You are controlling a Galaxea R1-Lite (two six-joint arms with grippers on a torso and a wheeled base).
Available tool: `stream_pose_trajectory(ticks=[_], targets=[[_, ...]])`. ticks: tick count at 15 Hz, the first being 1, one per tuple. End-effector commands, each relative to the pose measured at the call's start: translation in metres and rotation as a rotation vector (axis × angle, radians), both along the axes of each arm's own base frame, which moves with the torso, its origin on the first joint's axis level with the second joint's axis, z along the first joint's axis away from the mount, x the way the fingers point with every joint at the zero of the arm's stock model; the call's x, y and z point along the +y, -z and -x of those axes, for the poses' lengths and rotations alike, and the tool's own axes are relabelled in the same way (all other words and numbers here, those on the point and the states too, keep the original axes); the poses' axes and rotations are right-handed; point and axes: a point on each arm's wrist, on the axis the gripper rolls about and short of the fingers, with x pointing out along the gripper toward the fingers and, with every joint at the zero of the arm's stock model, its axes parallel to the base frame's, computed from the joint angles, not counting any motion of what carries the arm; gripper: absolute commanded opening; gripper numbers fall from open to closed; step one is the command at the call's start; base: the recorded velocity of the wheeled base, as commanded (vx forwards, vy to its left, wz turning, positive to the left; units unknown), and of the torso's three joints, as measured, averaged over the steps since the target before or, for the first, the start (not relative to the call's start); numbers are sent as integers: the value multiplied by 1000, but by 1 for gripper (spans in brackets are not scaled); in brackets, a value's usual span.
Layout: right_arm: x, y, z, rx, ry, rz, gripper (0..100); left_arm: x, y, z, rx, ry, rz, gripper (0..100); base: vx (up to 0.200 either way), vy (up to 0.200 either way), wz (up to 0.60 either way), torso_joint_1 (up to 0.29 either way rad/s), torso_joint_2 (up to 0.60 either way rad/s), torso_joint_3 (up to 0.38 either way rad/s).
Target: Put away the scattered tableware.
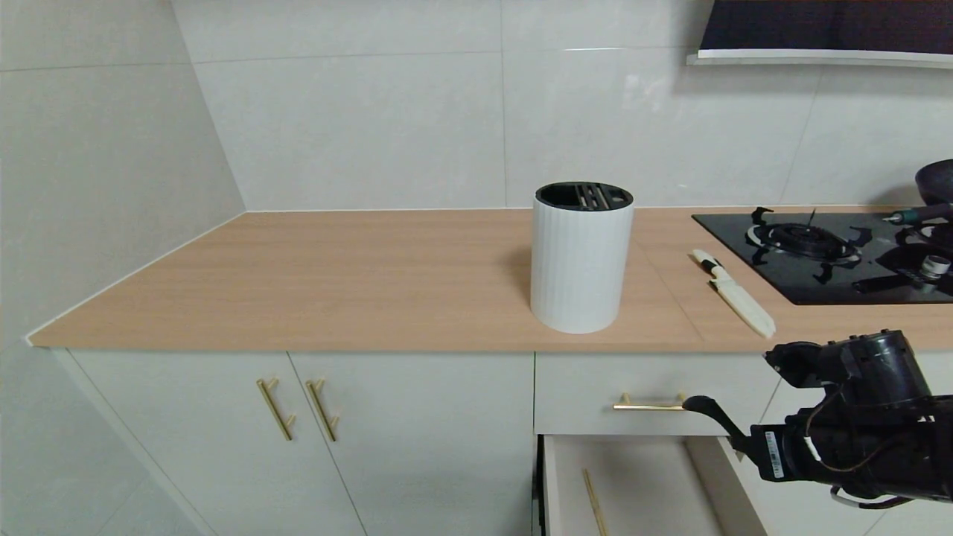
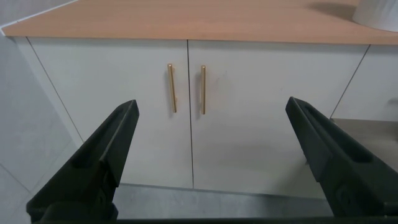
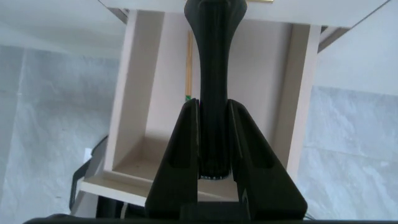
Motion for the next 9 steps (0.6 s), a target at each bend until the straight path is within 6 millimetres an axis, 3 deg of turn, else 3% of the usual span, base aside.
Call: stream_pose_trajectory(ticks=[1, 9], targets=[[1, 12, -5, 41, -1, 12, 0, 0, 0, 0, 0, -1, 1, 100, 0, 0, 0, -129, 300, 178], [3, 23, -9, 64, -1, 19, 0, 0, 0, 0, 2, -1, 1, 100, 0, 0, 0, -186, 459, 265]])
